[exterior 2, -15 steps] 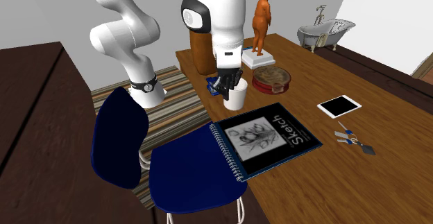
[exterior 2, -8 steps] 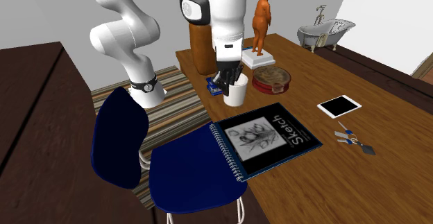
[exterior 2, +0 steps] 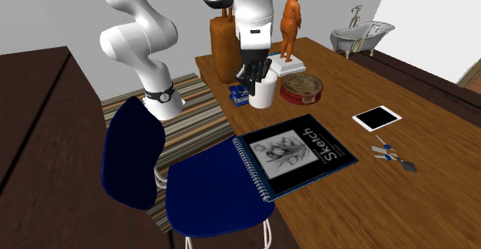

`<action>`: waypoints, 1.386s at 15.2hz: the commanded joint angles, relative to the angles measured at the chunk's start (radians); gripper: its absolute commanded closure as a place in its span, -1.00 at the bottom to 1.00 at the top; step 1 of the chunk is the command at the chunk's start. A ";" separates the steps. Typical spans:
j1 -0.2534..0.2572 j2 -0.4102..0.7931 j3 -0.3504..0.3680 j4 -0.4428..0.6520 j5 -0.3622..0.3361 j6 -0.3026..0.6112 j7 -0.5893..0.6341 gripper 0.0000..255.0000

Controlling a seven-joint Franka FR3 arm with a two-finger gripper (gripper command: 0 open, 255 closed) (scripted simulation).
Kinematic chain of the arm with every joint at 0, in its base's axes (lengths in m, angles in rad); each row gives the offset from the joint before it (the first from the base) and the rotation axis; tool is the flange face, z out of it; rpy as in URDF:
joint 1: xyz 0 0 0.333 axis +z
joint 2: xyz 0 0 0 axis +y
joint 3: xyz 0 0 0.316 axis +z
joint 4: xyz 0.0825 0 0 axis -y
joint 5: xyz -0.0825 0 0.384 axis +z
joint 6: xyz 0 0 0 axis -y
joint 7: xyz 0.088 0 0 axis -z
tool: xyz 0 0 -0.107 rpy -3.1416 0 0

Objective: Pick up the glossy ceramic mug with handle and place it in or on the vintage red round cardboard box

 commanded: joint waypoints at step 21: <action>0.067 0.134 0.184 0.330 -0.030 -0.168 0.304 1.00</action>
